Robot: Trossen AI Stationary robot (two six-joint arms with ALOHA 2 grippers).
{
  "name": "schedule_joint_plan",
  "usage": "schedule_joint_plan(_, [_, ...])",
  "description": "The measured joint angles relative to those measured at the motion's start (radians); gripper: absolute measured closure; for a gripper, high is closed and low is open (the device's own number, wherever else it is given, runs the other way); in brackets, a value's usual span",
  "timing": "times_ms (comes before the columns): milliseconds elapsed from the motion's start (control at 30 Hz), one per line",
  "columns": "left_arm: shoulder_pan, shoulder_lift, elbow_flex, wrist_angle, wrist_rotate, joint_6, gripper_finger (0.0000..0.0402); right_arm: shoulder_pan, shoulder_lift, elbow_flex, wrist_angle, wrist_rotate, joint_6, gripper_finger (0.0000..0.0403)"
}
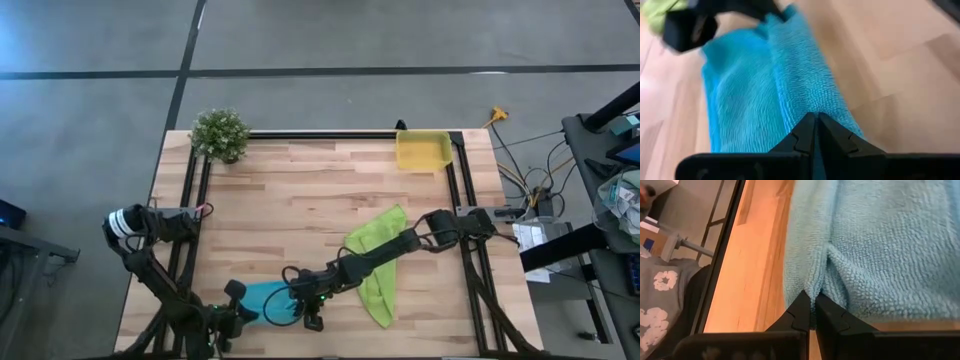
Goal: Roll microfiber towels into tight, uniform cylinder then place into a basket
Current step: Roll the blue microfiber towel
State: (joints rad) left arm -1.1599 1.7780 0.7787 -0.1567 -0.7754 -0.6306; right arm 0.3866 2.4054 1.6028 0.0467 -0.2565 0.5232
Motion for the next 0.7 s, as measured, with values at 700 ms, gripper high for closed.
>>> schedule_joint_plan(700, [0.002,0.032,-0.008,-0.025,0.048,-0.092,0.0391,0.019,-0.058,-0.008,-0.030,0.071,-0.197,0.0310])
